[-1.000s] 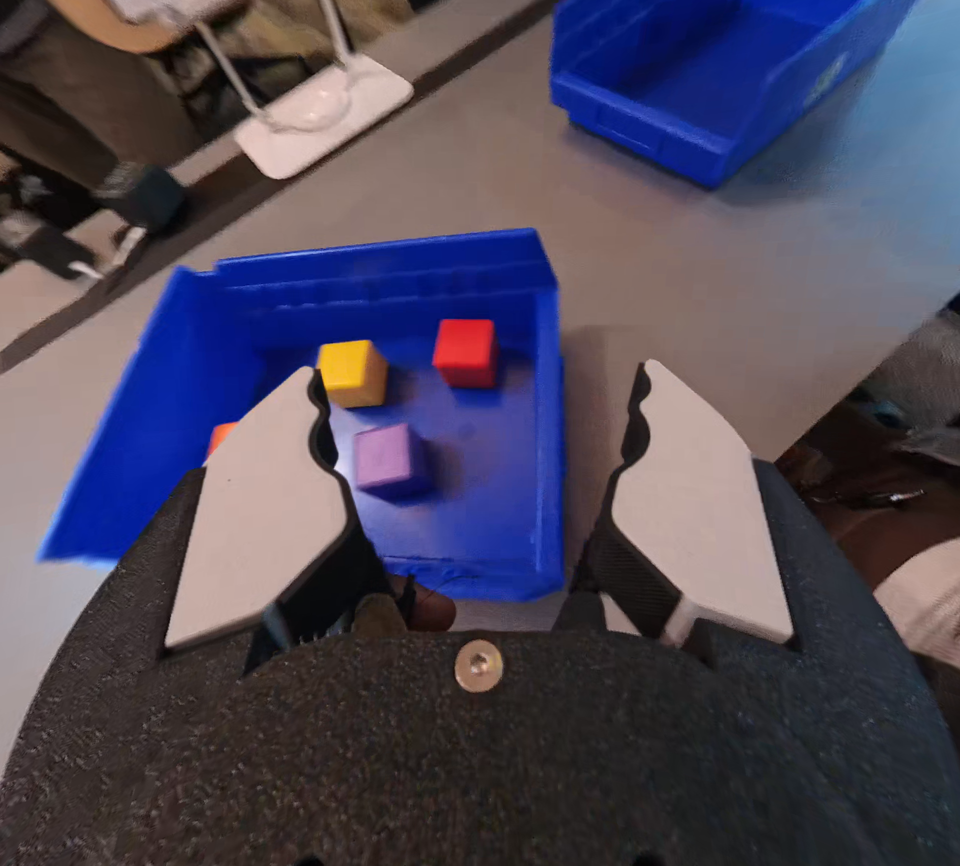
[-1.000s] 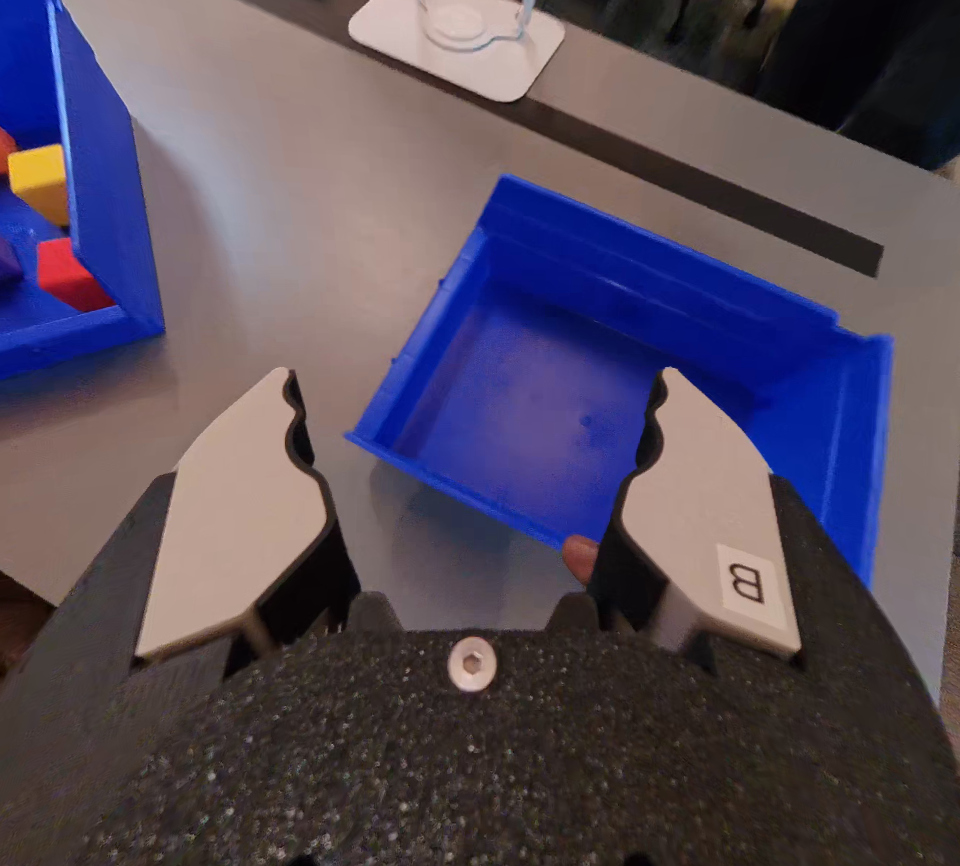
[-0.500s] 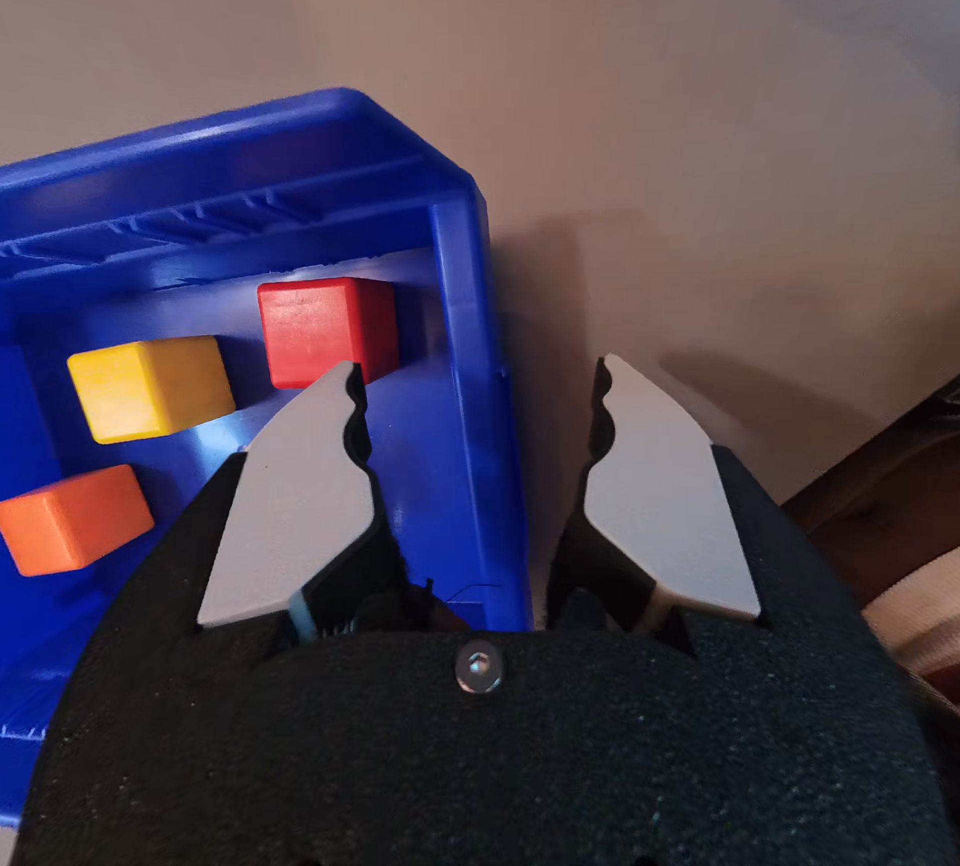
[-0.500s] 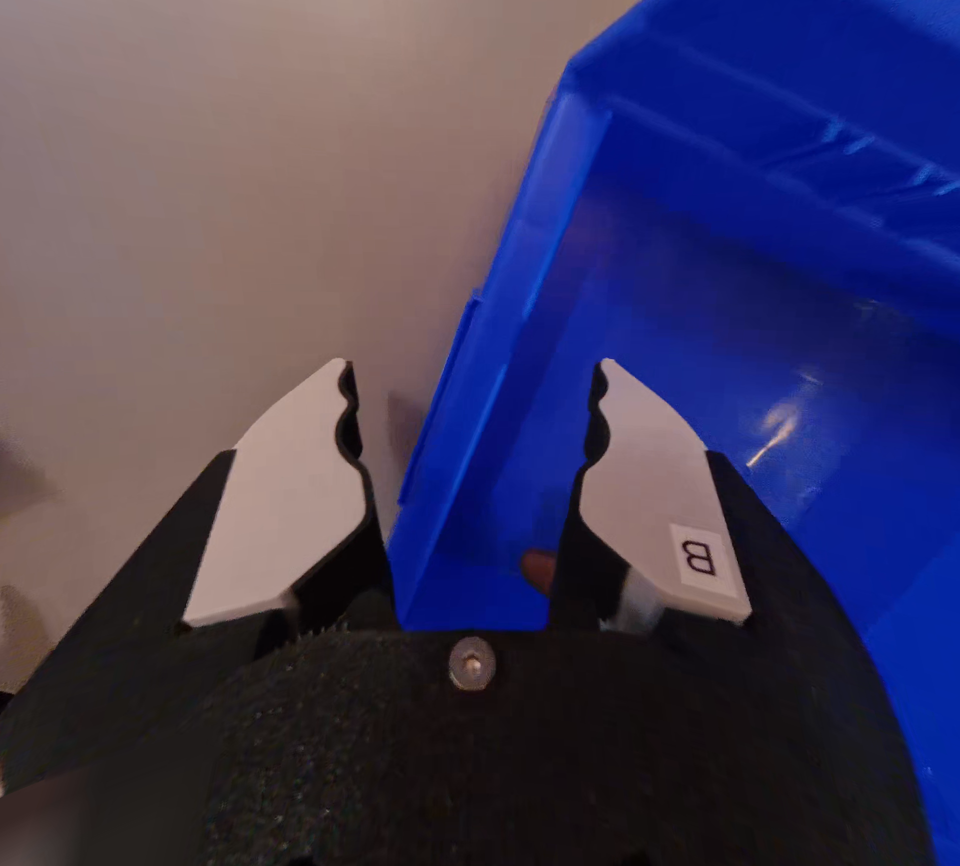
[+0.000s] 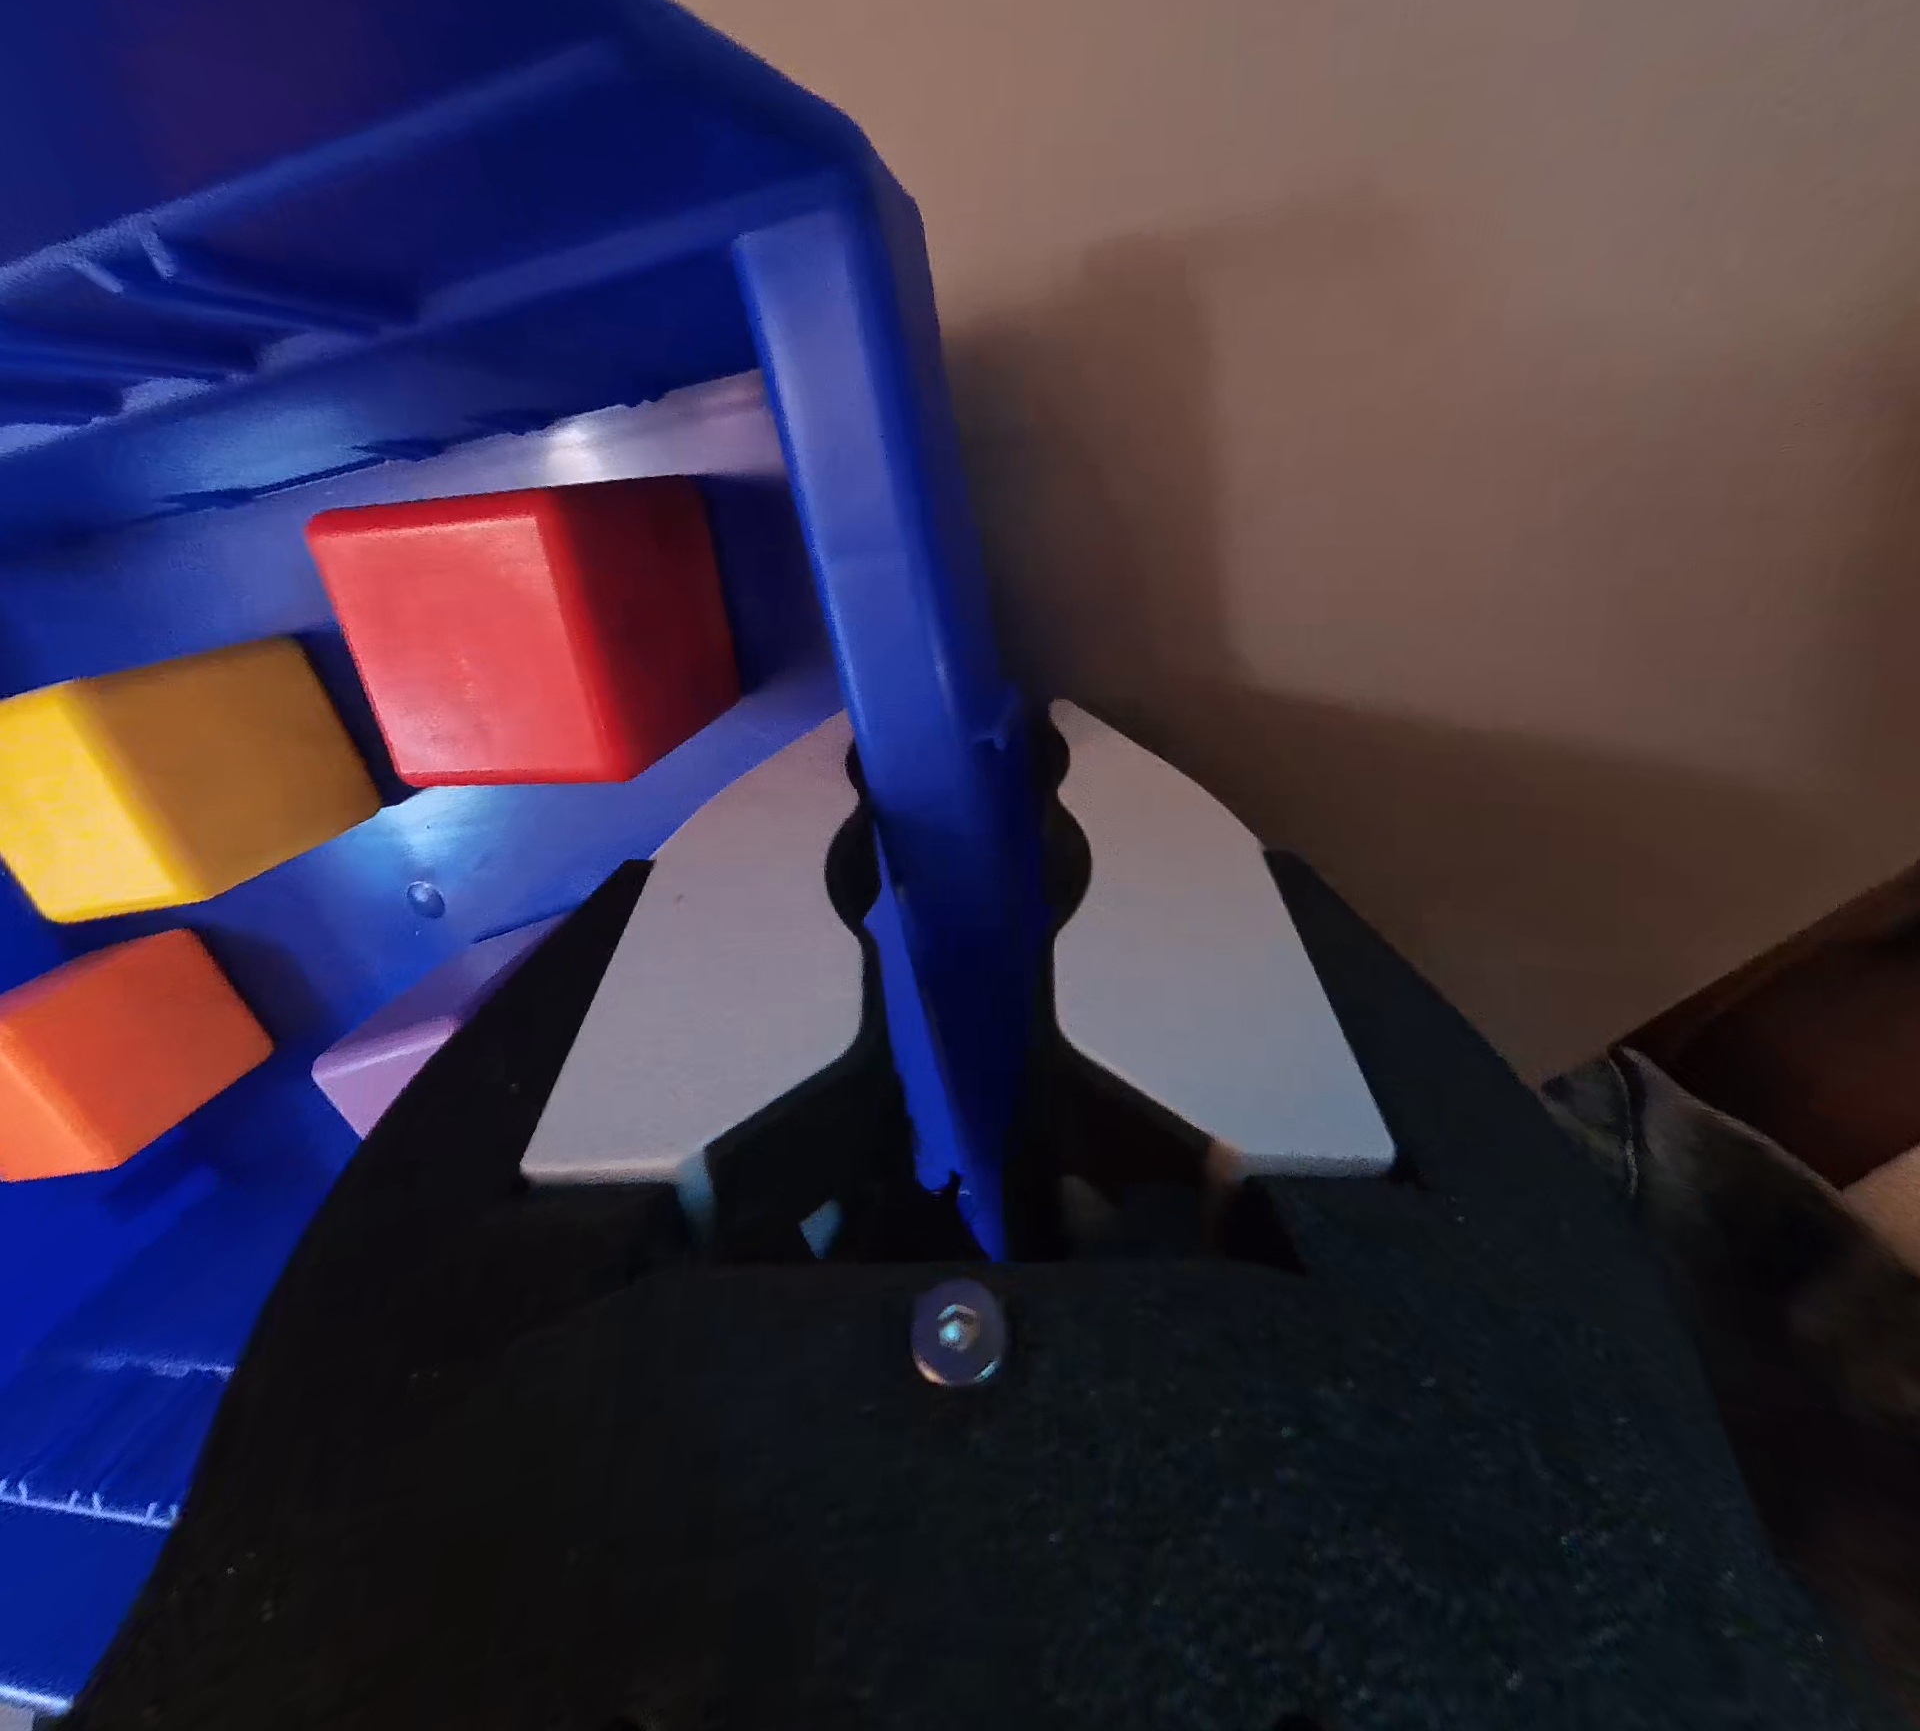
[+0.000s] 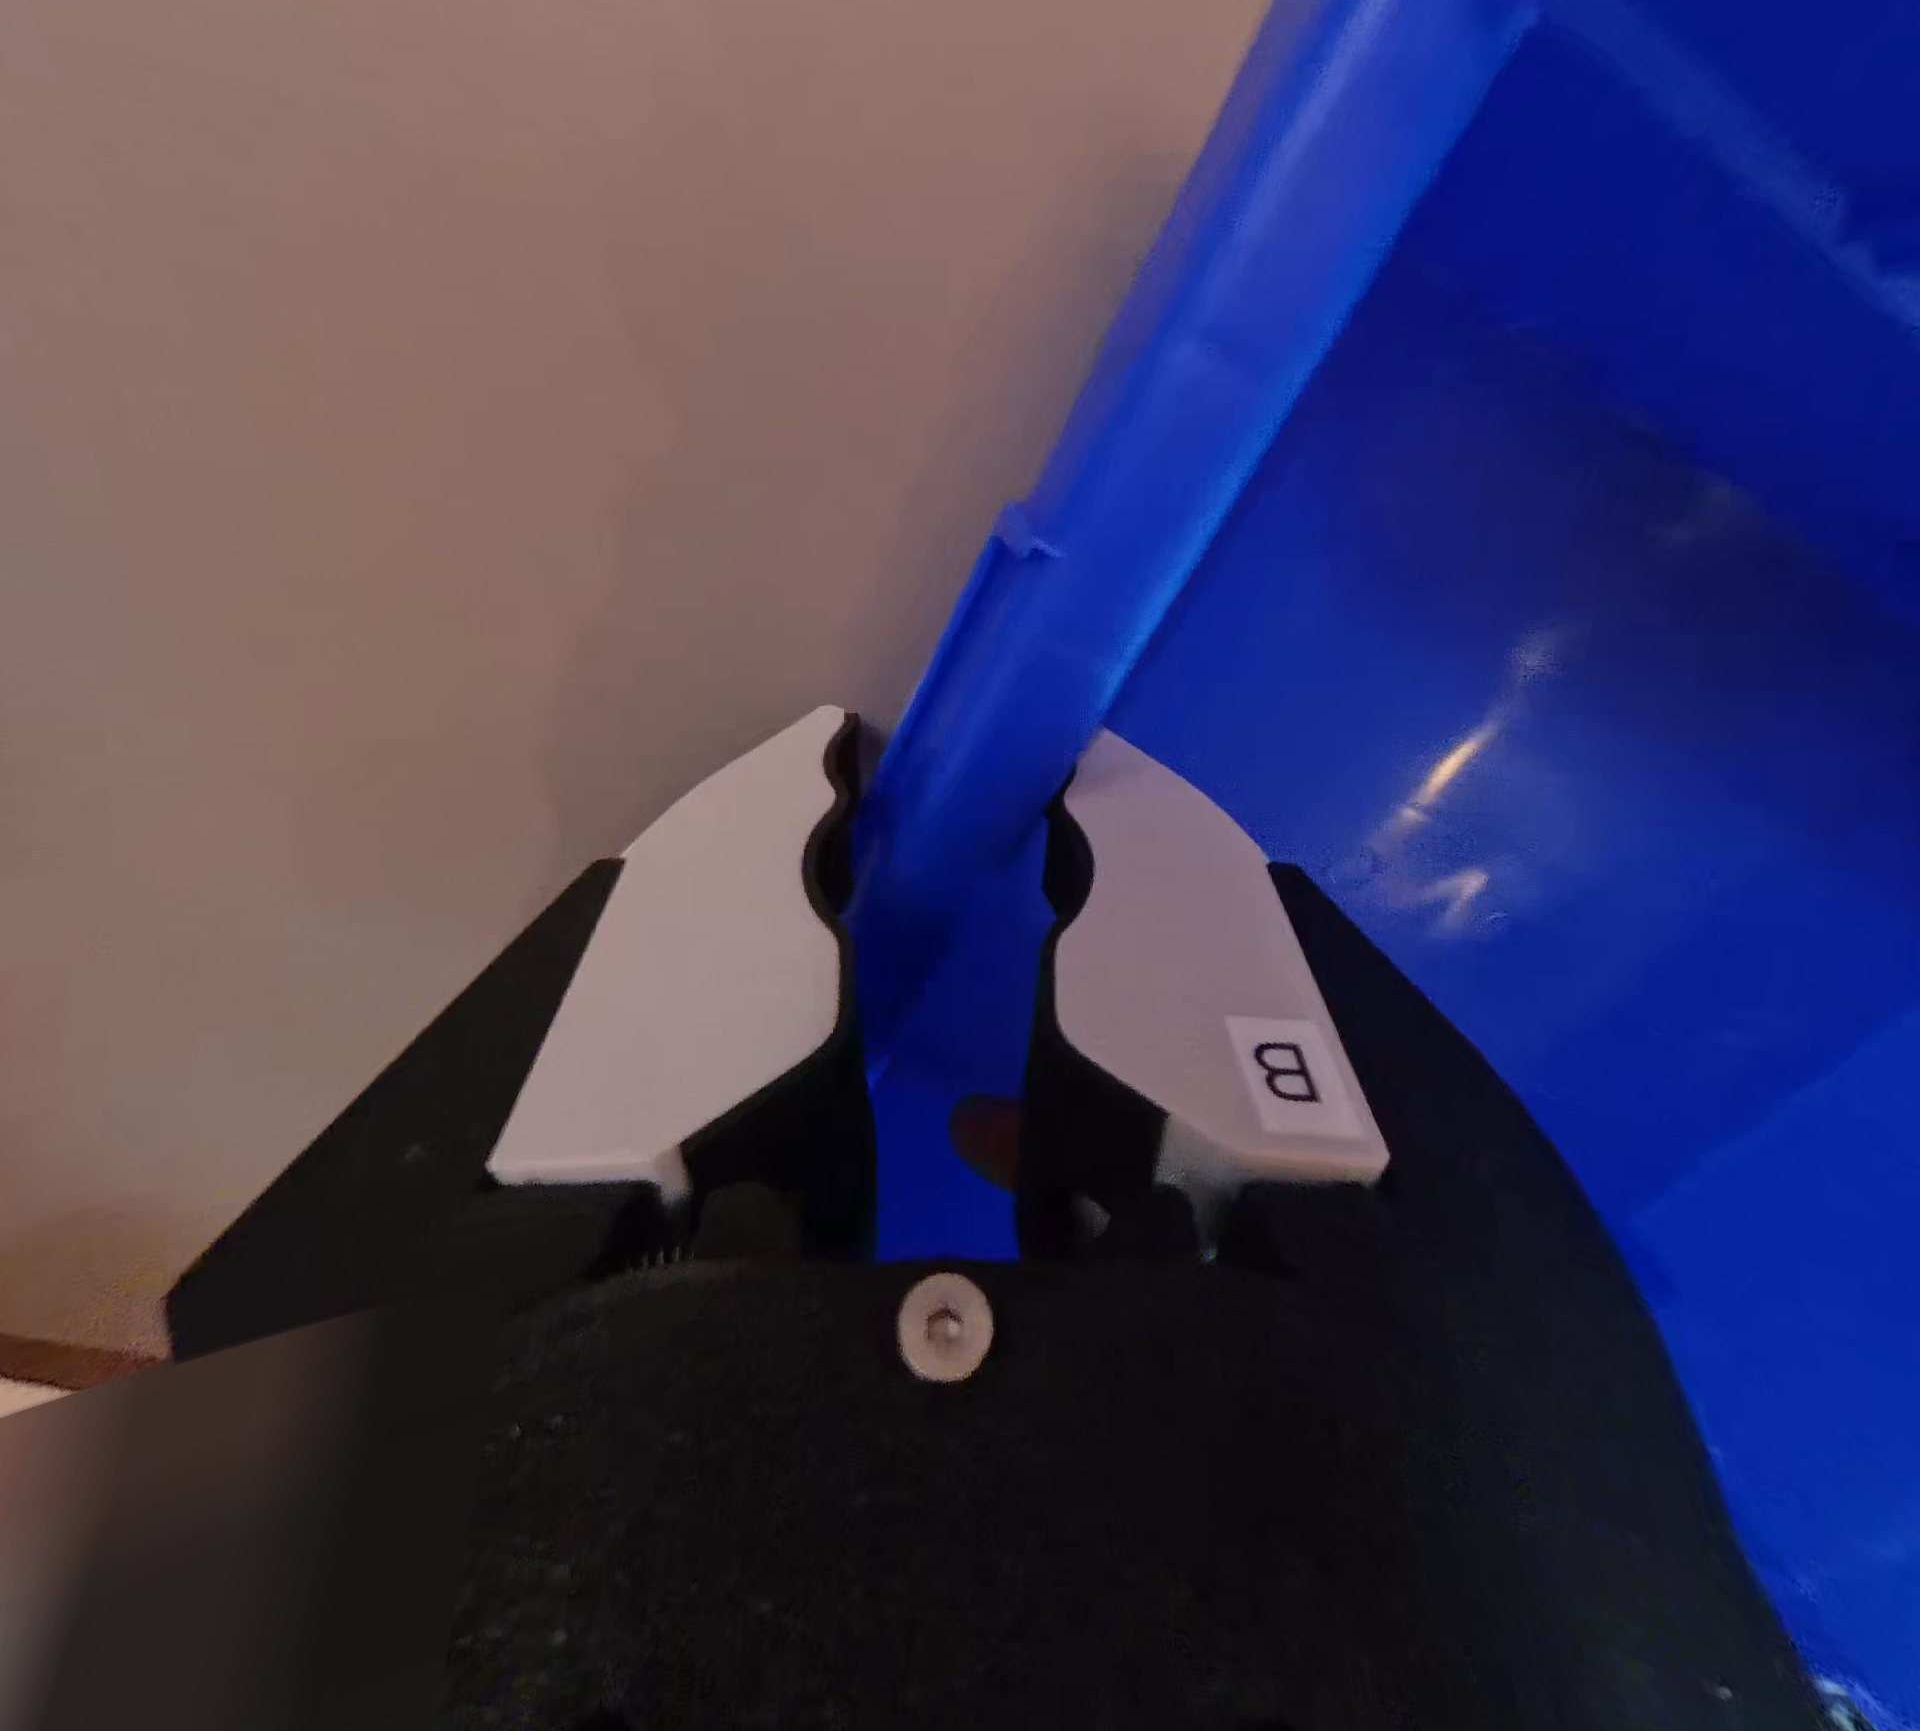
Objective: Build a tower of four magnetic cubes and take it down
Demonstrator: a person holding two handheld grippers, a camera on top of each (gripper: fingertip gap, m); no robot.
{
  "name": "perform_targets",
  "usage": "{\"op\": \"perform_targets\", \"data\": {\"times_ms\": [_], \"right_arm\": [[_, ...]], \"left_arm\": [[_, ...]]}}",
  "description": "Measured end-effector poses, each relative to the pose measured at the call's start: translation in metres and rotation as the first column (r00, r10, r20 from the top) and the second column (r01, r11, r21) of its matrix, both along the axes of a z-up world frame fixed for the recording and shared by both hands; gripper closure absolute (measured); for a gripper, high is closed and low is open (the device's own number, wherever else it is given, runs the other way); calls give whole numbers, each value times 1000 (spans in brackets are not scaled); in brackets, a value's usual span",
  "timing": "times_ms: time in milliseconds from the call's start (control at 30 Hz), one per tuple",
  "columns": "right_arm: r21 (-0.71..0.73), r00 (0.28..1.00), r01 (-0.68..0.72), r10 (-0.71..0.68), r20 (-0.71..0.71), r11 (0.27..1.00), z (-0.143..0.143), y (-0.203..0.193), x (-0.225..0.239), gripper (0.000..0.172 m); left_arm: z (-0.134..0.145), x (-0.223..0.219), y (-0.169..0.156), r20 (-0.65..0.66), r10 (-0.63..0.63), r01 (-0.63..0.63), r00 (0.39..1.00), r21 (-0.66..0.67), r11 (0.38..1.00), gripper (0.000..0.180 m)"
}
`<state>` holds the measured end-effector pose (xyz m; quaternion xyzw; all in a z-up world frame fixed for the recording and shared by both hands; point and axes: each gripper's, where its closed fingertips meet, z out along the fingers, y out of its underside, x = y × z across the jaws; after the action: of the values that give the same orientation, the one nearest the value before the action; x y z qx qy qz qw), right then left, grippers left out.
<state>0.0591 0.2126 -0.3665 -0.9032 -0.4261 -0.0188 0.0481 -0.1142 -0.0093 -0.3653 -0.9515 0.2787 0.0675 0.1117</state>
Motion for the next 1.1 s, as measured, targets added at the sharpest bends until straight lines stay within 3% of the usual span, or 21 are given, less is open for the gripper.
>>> {"op": "perform_targets", "data": {"times_ms": [267, 400, 733, 1100], "right_arm": [[16, 983, -184, 184, 15, 983, 1, -26, 12, 139], [36, 942, -335, 334, 45, 941, 1, -53, 30, 139], [90, 736, -674, 656, 168, 734, 3, -99, 104, 139], [107, 544, -822, 718, 435, 559, 7, -81, 208, 141]], "left_arm": [[0, -20, -20, -1, -122, 122, 993, -2, 993, 155], [1, -49, -38, -66, -182, 181, 981, -30, 983, 155], [3, -119, -67, -177, -274, 270, 945, -44, 962, 153], [4, -166, -93, -198, -252, 255, 947, -14, 967, 149]]}}
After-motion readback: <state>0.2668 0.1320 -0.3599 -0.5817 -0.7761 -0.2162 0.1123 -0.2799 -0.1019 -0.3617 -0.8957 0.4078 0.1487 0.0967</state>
